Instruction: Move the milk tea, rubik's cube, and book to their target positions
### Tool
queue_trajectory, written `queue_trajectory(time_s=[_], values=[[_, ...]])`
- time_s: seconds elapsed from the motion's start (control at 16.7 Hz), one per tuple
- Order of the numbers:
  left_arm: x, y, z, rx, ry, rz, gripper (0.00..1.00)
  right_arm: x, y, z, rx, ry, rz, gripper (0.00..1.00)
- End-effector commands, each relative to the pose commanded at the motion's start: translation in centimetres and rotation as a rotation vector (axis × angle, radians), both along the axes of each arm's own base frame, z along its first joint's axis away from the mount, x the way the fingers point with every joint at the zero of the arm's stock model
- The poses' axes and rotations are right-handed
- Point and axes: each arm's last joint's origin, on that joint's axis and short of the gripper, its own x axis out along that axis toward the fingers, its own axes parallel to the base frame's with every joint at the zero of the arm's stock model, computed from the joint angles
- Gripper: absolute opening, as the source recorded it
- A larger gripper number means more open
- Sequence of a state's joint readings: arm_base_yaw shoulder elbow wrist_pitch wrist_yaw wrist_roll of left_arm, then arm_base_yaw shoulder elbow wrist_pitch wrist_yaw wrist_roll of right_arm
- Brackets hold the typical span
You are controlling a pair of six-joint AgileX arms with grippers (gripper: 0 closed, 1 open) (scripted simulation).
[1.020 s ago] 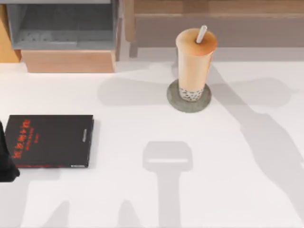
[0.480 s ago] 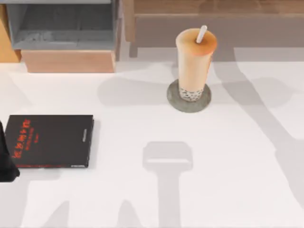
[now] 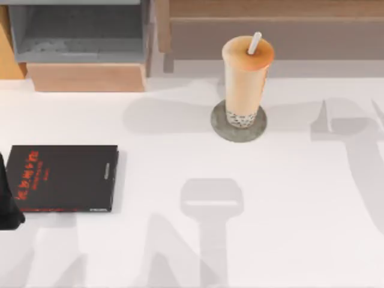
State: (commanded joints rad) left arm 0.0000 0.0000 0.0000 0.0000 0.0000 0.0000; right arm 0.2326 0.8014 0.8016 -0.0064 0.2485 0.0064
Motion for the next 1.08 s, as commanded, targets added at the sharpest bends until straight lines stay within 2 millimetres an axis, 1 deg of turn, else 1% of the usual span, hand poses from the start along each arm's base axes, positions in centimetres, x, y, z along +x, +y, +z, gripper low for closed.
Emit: queue_trajectory(time_s=[0.12,0.24,0.36,0.42,0.54,0.66,0.72,1.08], values=[[0.0,0.0,0.0,0.000,0.000,0.000,1.00,-3.4,-1.5,-4.5,0.001,0.003,0.001,1.00],[0.0,0.0,0.0,0.000,0.000,0.000,1.00,-5.7,-2.4,-9.0,0.001,0.002,0.003,1.00],[0.0,0.0,0.0,0.000,0.000,0.000,1.00,-6.9,-3.0,-13.0,0.003,0.000,0.005,1.00],[0.0,0.0,0.0,0.000,0.000,0.000,1.00,-7.2,-3.2,-14.6,0.005,-0.001,0.007,1.00],[0.0,0.0,0.0,0.000,0.000,0.000,1.00,-7.5,-3.5,-17.2,0.007,-0.003,0.009,1.00],[0.0,0.0,0.0,0.000,0.000,0.000,1.00,-7.6,-3.7,-18.6,0.007,-0.003,0.011,1.00],[0.0,0.0,0.0,0.000,0.000,0.000,1.00,-7.6,-3.8,-18.9,0.006,-0.003,0.011,1.00],[0.0,0.0,0.0,0.000,0.000,0.000,1.00,-7.6,-3.8,-18.9,0.006,-0.003,0.011,1.00]])
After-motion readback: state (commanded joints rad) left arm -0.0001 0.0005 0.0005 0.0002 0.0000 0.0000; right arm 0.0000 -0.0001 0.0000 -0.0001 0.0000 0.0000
